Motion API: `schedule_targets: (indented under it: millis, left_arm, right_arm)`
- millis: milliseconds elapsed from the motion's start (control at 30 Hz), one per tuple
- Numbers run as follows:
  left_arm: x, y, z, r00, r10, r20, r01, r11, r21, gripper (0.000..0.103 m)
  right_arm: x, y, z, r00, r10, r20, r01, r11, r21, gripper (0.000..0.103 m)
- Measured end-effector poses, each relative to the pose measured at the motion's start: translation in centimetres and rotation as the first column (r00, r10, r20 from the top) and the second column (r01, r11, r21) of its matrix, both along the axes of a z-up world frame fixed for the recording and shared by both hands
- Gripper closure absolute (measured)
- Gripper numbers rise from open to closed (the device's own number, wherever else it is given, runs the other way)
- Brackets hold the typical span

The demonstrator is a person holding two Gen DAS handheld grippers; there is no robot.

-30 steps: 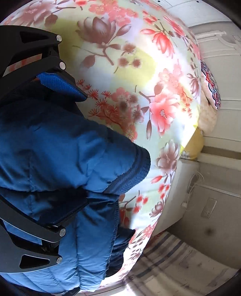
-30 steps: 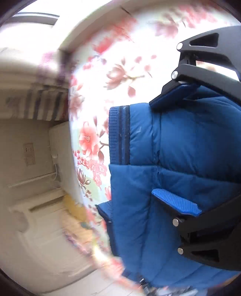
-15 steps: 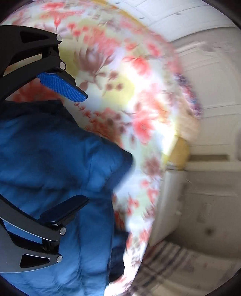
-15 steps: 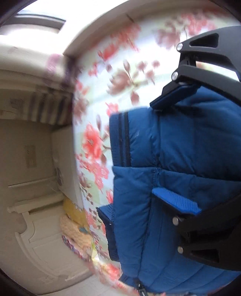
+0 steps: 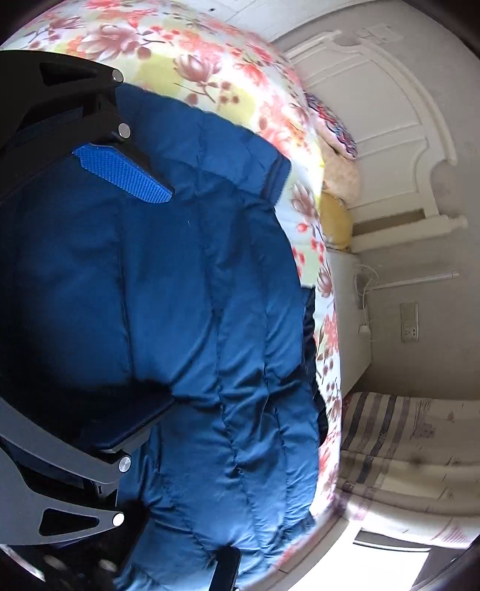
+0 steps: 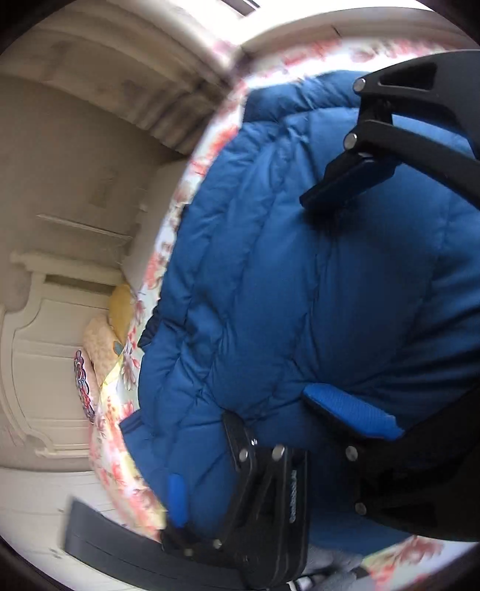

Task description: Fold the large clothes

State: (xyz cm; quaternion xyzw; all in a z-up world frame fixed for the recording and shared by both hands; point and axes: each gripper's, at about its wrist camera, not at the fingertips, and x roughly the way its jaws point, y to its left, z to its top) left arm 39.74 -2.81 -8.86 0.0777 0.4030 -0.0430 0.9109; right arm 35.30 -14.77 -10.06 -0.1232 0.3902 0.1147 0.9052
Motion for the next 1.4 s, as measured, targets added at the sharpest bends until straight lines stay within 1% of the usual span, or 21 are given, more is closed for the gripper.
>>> schedule_targets:
  millis: [100,200,267,300,333,367,400,433,533,700,900,933,1000,1033,1067,1100,1167,1233,1300,1367,1400]
  left_arm:
    - [-0.8,2.9,0.7,0.998,0.062,0.031,-0.062,0.998,0.014,0.004]
    - [-0.9,6.8,0.4,0.988,0.151,0.038,-0.152,0.988,0.033,0.004]
    - [-0.7,9.4,-0.4,0.983,0.181,0.013,-0.181,0.983,-0.017,0.004]
    - [-0.6,10.7,-0.9,0.985,0.174,-0.012,-0.174,0.980,-0.092,0.004]
    - [-0.6,11.4,-1.2,0.986,0.167,-0.028,-0.169,0.975,-0.142,0.004]
    - [-0.5,12.0,-1.6,0.986,0.164,-0.041,-0.169,0.967,-0.188,0.004]
    - [-0.6,12.1,-1.7,0.985,0.166,-0.038,-0.170,0.966,-0.196,0.004]
    - [-0.6,12.0,-1.7,0.985,0.169,-0.034,-0.172,0.967,-0.189,0.004]
    - [-1.0,11.5,-1.7,0.983,0.181,-0.009,-0.180,0.971,-0.157,0.004]
    - [-1.2,11.5,-1.6,0.984,0.179,-0.010,-0.178,0.971,-0.160,0.004]
    - [-0.8,11.6,-1.7,0.984,0.180,-0.011,-0.180,0.972,-0.151,0.004]
    - [-0.8,11.6,-1.5,0.982,0.186,-0.012,-0.186,0.972,-0.145,0.004]
    - [-1.6,11.0,-0.5,0.973,0.230,0.004,-0.229,0.969,-0.095,0.005]
    - [-2.1,10.6,0.0,0.972,0.237,0.008,-0.235,0.967,-0.095,0.005]
    - [-3.2,10.0,0.9,0.976,0.217,0.023,-0.213,0.968,-0.134,0.005]
    - [-4.1,9.4,1.7,0.980,0.198,0.038,-0.189,0.969,-0.160,0.005]
    - [-6.0,7.5,3.2,0.985,0.148,0.082,-0.132,0.976,-0.174,0.005]
    - [-7.5,4.8,3.8,0.990,0.073,0.117,-0.055,0.987,-0.148,0.005]
    - [-7.9,2.5,2.6,0.994,0.032,0.107,-0.023,0.996,-0.081,0.005]
    - [-7.1,0.7,-0.2,0.999,0.008,0.036,-0.007,1.000,-0.015,0.004]
    - [-7.0,0.4,-1.6,0.999,0.015,0.052,-0.016,1.000,0.007,0.004]
  right_arm:
    - [-0.3,-2.1,1.4,0.999,-0.039,0.027,0.039,0.999,0.006,0.010]
    - [0.0,-6.1,2.4,0.988,-0.146,0.059,0.144,0.989,0.037,0.010]
    - [0.6,-10.1,1.8,0.969,-0.246,0.027,0.243,0.966,0.088,0.010]
    - [0.9,-11.6,1.3,0.960,-0.281,0.004,0.279,0.954,0.110,0.010]
    - [1.1,-13.0,0.5,0.953,-0.301,-0.022,0.301,0.942,0.148,0.010]
    - [1.3,-14.1,-0.3,0.953,-0.299,-0.050,0.303,0.928,0.217,0.009]
    - [1.3,-15.0,-0.8,0.953,-0.296,-0.069,0.304,0.912,0.275,0.009]
    - [1.3,-15.1,-1.1,0.953,-0.296,-0.069,0.304,0.912,0.276,0.009]
    - [1.3,-13.9,-1.2,0.952,-0.303,-0.042,0.305,0.931,0.201,0.009]
    - [1.3,-14.7,-1.5,0.954,-0.295,-0.053,0.298,0.919,0.258,0.008]
    - [1.4,-14.4,-1.3,0.955,-0.292,-0.053,0.295,0.917,0.268,0.008]
    - [1.4,-14.4,-1.3,0.955,-0.292,-0.055,0.296,0.917,0.266,0.008]
    - [1.2,-14.2,-1.1,0.953,-0.298,-0.052,0.301,0.919,0.255,0.009]
    - [0.9,-13.9,-0.6,0.947,-0.321,-0.032,0.319,0.921,0.225,0.009]
    - [0.0,-13.1,0.3,0.939,-0.342,0.017,0.333,0.924,0.189,0.010]
    - [-0.9,-12.4,1.0,0.940,-0.337,0.053,0.323,0.929,0.180,0.010]
    - [-3.4,-10.1,2.9,0.951,-0.286,0.117,0.256,0.942,0.218,0.010]
    - [-5.3,-7.2,3.8,0.966,-0.209,0.153,0.174,0.962,0.212,0.010]
    - [-6.8,-3.6,3.6,0.983,-0.088,0.163,0.064,0.987,0.144,0.010]
    - [-7.6,-0.5,2.1,0.991,0.004,0.132,-0.013,0.997,0.072,0.010]
    - [-7.8,1.0,0.7,0.994,0.045,0.102,-0.049,0.998,0.037,0.010]
